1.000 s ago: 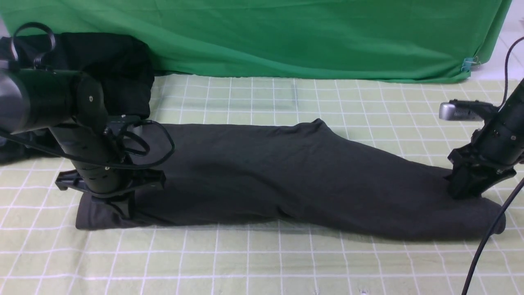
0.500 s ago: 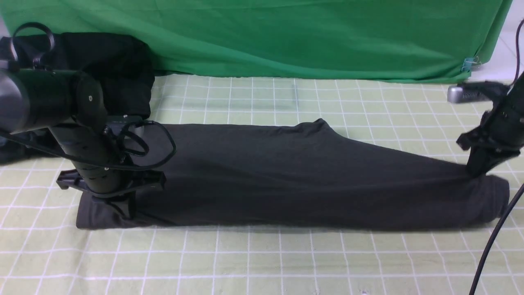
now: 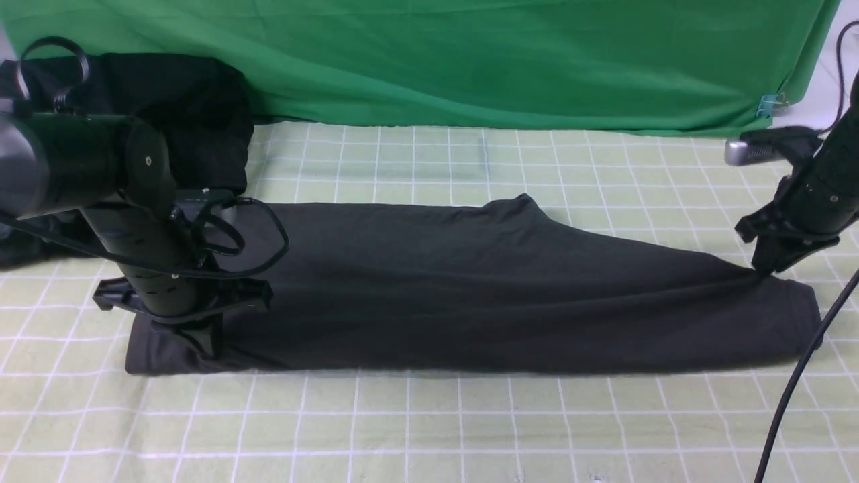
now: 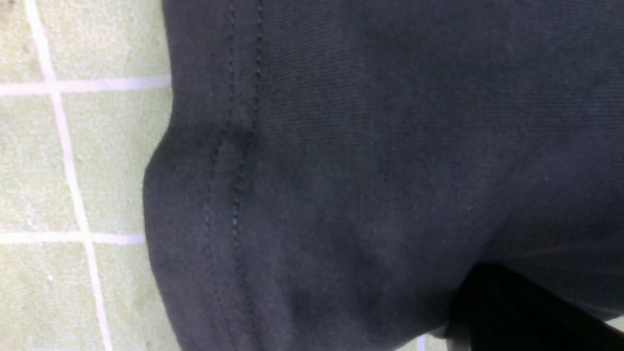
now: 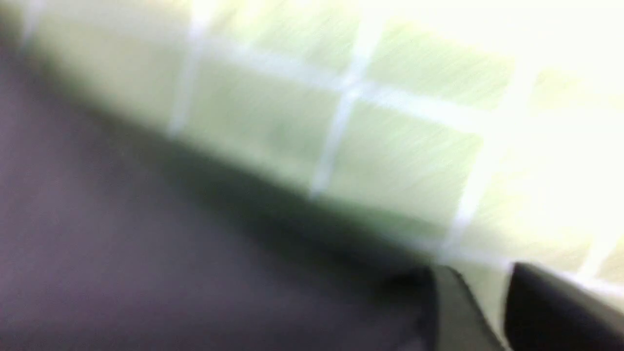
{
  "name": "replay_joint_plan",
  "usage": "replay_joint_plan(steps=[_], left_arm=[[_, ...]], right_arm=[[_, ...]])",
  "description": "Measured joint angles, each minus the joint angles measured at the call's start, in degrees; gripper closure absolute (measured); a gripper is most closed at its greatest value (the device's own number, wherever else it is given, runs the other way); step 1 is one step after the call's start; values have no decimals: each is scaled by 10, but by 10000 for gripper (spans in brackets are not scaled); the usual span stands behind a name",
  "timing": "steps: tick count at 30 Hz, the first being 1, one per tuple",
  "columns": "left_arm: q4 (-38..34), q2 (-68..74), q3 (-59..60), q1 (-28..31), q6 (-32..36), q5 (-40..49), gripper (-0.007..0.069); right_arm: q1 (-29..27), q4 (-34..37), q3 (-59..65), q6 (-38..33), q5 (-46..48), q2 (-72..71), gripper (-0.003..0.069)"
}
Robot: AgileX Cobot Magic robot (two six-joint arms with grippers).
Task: Fold a long-sleeved shirt over a green coffee tablecloth.
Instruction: 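Pull the folded dark garment lengthwise by its ends to straighten it flat on the table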
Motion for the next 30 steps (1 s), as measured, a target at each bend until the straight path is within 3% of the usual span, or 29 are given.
replay_joint_plan(steps=[4, 7, 10, 12, 16, 21, 25, 27, 30], left_arm=[[0, -5, 1, 0, -10, -1, 628], [1, -18, 5, 0, -20, -5, 628], [5, -38, 7, 1, -26, -12, 628], [6, -67, 7, 1, -28, -22, 628], [-1, -89, 7, 1, -28, -34, 628], [-5, -86, 15, 1, -28, -41, 628], [5, -67, 37, 1, -28, -47, 628], [17, -50, 52, 3, -44, -54, 628], [22, -29, 61, 19, -62, -59, 628]], right_arm=[[0, -6, -17, 28, -4, -23, 328], [0, -6, -43, 56, 30, -52, 316], [2, -6, -52, 69, 74, -81, 354], [10, -7, -42, 68, 106, -118, 454], [15, -6, 15, 64, 116, -149, 586], [0, -6, 101, 77, 106, -153, 616], [-23, -7, 177, 108, 79, -153, 513], [-30, -9, 208, 113, 43, -153, 355], [-32, 13, 227, 103, 7, -152, 207]])
